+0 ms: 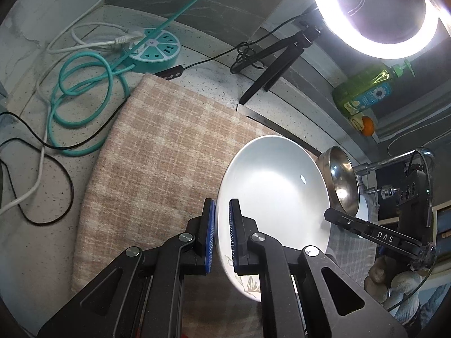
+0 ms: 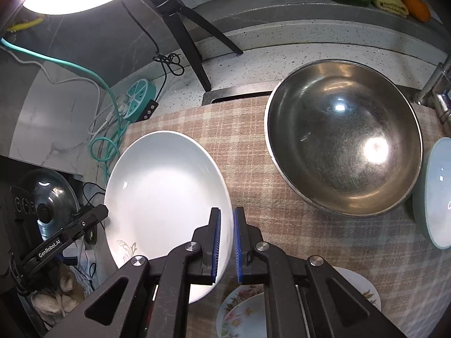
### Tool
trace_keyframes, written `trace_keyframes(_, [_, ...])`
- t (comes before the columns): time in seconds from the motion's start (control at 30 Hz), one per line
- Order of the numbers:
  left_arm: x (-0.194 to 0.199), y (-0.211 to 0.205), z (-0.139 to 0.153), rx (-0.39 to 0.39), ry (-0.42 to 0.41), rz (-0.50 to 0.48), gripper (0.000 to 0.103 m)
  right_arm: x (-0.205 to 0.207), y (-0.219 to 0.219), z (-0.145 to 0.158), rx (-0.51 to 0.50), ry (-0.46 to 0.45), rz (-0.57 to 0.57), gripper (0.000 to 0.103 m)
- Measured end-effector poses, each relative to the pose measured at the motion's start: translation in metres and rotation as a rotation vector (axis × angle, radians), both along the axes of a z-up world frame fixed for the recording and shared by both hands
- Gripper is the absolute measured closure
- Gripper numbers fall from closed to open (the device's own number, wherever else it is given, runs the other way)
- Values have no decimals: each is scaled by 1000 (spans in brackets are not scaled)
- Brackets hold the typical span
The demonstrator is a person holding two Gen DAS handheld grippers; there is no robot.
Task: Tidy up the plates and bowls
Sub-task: 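Carry the white plate over the stacked flowered plates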
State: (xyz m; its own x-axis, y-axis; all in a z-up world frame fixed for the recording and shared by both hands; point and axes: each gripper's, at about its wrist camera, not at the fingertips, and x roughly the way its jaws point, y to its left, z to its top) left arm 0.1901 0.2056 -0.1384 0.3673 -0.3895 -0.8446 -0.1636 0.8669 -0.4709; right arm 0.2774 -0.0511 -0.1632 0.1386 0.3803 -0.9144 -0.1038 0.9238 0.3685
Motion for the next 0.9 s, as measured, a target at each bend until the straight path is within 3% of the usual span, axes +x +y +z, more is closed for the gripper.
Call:
trace_keyframes(0.37, [-7, -25, 7, 4, -16, -27, 95, -13, -34, 5, 25, 10, -35, 94])
trace_keyframes(0.9, [-45, -66, 8, -7, -10, 22, 95, -33, -75, 13, 31, 18, 7, 94])
